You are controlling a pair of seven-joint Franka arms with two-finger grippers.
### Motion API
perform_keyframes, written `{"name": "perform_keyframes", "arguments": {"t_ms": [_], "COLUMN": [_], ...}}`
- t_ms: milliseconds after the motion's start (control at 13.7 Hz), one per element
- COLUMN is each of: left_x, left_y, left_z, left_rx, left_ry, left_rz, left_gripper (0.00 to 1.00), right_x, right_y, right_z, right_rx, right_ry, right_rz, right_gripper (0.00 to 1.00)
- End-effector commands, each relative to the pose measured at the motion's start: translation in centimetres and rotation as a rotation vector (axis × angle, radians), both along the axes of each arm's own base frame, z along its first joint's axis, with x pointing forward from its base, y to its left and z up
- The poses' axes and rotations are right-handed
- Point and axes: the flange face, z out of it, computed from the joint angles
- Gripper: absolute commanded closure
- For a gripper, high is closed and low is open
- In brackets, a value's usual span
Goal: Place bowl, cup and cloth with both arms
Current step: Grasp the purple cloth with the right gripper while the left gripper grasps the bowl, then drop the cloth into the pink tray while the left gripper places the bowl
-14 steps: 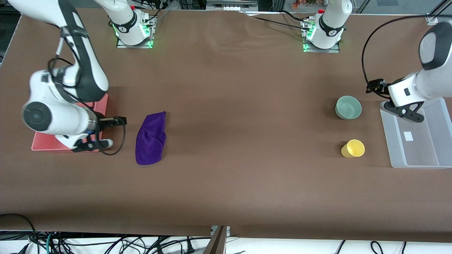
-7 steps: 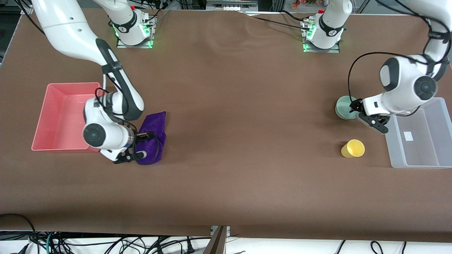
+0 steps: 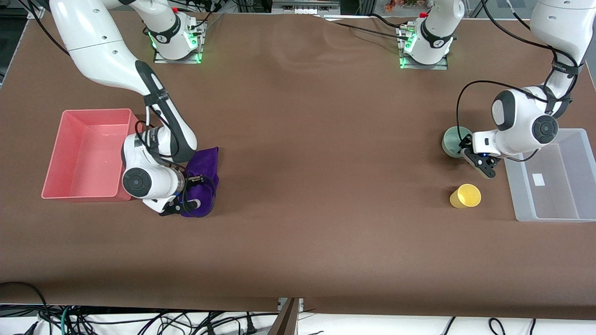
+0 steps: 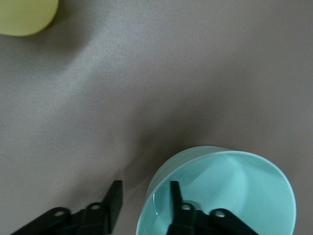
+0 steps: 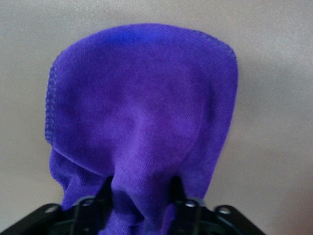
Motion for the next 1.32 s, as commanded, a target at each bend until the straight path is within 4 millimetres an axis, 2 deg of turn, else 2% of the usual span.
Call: {"name": "perform_keyframes", "arguments": {"t_ms": [0, 73, 146, 220, 366, 512, 585, 659, 732, 805, 951, 1024, 1171, 1244], "left_x": [1.0, 1.1, 1.4, 1.6, 3.5, 6.5, 7.7, 8.6, 9.1, 9.7, 10.9, 11.0, 11.6, 11.5], "left_y": [0.1, 0.0, 0.0, -0.2, 0.2, 1.4, 2.3, 3.8, 7.3, 10.5, 16.2, 19.4, 23.7, 25.1], "left_z": [0.9, 1.3, 2.6, 4.4, 9.4, 14.8, 17.1, 18.7, 19.9, 19.9, 18.3, 16.6, 13.1, 11.4], "left_rx": [0.006, 0.007, 0.013, 0.017, 0.020, 0.015, 0.015, 0.019, 0.024, 0.020, 0.018, 0.023, 0.005, 0.005], "left_ry": [-0.020, -0.025, -0.042, -0.041, 0.006, 0.056, 0.063, 0.052, 0.026, 0.007, -0.011, -0.002, -0.005, -0.010], "left_rz": [-0.046, -0.054, -0.055, -0.060, -0.060, -0.061, -0.063, -0.057, -0.034, -0.031, -0.024, -0.031, -0.030, -0.014], "left_gripper": [1.00, 1.00, 1.00, 1.00, 1.00, 1.00, 1.00, 1.00, 1.00, 1.00, 1.00, 1.00, 1.00, 1.00], "right_x": [0.6, 1.1, 1.7, 2.2, 2.2, 1.6, 1.0, 0.4, -0.2, -0.9, -2.0, -2.5, -4.0, -4.6], "right_y": [0.0, -0.4, -1.3, -1.9, -4.7, -10.2, -13.8, -17.2, -20.6, -23.6, -27.1, -28.1, -30.2, -30.5], "right_z": [2.1, 4.1, 6.8, 10.2, 17.1, 22.4, 23.8, 24.5, 24.2, 23.5, 21.4, 20.0, 16.8, 15.5], "right_rx": [0.002, -0.006, -0.014, -0.021, -0.037, -0.025, -0.011, 0.001, 0.010, 0.017, -0.015, -0.025, -0.018, -0.015], "right_ry": [-0.009, -0.011, 0.004, 0.034, 0.115, 0.174, 0.195, 0.206, 0.231, 0.253, 0.288, 0.295, 0.290, 0.287], "right_rz": [-0.028, -0.020, -0.024, -0.025, 0.002, 0.050, 0.081, 0.113, 0.135, 0.144, 0.166, 0.186, 0.177, 0.175], "right_gripper": [1.00, 1.00, 1.00, 1.00, 1.00, 1.00, 1.00, 1.00, 1.00, 1.00, 1.00, 1.00, 1.00, 1.00]}}
